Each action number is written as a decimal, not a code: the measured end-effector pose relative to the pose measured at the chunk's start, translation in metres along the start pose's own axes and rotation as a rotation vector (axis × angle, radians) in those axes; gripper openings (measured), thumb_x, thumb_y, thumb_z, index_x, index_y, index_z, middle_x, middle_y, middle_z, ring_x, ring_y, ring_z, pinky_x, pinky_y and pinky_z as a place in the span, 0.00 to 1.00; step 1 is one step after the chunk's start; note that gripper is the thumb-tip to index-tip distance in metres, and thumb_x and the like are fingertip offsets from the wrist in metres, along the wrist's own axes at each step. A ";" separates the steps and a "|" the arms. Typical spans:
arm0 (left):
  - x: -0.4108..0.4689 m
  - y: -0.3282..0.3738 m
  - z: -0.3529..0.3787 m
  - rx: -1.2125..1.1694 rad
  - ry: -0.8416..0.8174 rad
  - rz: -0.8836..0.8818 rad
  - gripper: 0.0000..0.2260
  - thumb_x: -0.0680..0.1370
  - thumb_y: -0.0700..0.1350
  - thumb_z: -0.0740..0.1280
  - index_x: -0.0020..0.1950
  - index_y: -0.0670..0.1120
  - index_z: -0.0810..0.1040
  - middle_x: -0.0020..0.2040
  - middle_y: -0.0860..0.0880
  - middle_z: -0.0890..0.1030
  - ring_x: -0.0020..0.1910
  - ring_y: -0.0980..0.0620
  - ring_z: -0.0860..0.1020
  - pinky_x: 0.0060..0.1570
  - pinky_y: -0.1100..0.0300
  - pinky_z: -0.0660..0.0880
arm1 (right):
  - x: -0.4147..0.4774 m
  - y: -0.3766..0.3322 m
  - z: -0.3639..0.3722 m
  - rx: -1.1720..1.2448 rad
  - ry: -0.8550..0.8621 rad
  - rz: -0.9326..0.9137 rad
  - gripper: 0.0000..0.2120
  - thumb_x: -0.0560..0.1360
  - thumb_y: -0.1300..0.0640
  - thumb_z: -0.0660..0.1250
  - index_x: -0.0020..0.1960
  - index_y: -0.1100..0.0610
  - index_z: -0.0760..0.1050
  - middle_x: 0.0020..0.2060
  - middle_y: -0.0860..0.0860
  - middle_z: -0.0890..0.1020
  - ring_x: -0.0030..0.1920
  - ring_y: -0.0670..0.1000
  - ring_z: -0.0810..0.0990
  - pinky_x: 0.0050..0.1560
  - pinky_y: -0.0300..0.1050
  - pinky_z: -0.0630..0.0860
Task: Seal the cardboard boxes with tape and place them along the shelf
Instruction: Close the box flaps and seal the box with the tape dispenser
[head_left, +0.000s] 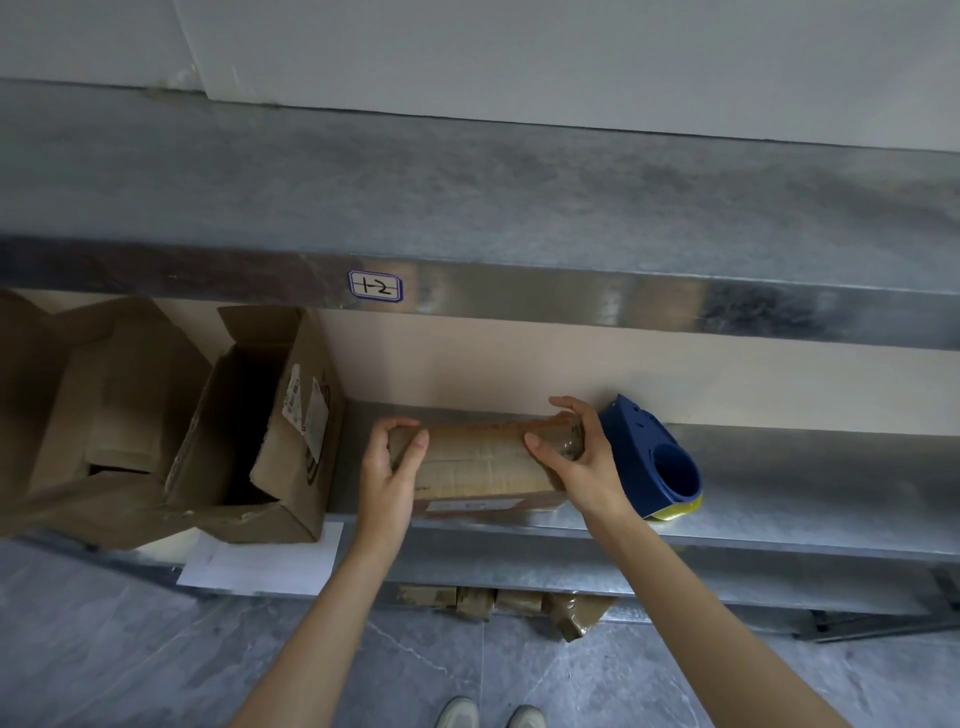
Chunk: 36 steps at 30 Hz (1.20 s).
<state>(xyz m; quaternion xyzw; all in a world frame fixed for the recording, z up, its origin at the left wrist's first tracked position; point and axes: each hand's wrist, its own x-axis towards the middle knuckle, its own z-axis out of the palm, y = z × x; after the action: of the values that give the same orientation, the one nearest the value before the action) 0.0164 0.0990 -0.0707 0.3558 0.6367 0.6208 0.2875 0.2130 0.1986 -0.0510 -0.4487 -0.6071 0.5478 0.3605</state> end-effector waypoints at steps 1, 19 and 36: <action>0.000 -0.001 0.000 -0.007 0.004 -0.003 0.07 0.81 0.39 0.64 0.53 0.51 0.74 0.51 0.53 0.77 0.49 0.66 0.76 0.46 0.76 0.70 | -0.001 0.000 0.001 -0.025 0.008 -0.047 0.22 0.73 0.56 0.74 0.63 0.46 0.71 0.58 0.47 0.75 0.61 0.43 0.72 0.59 0.37 0.69; -0.004 0.000 -0.001 0.043 0.050 0.001 0.08 0.83 0.40 0.61 0.53 0.53 0.75 0.49 0.52 0.78 0.52 0.53 0.77 0.57 0.53 0.72 | -0.002 -0.003 -0.003 -0.160 -0.075 -0.117 0.11 0.84 0.57 0.57 0.63 0.52 0.74 0.53 0.46 0.76 0.51 0.38 0.73 0.54 0.31 0.70; 0.000 0.010 -0.015 0.962 -0.190 0.530 0.28 0.77 0.67 0.59 0.68 0.50 0.76 0.60 0.51 0.79 0.61 0.47 0.74 0.56 0.49 0.74 | -0.002 -0.005 0.000 -0.941 -0.134 -0.439 0.27 0.78 0.32 0.52 0.67 0.47 0.72 0.61 0.46 0.77 0.64 0.51 0.69 0.60 0.54 0.73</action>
<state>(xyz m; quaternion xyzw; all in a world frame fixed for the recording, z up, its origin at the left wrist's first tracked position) 0.0052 0.0901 -0.0600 0.6494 0.7083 0.2764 -0.0173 0.2130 0.1968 -0.0455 -0.3884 -0.8891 0.1545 0.1866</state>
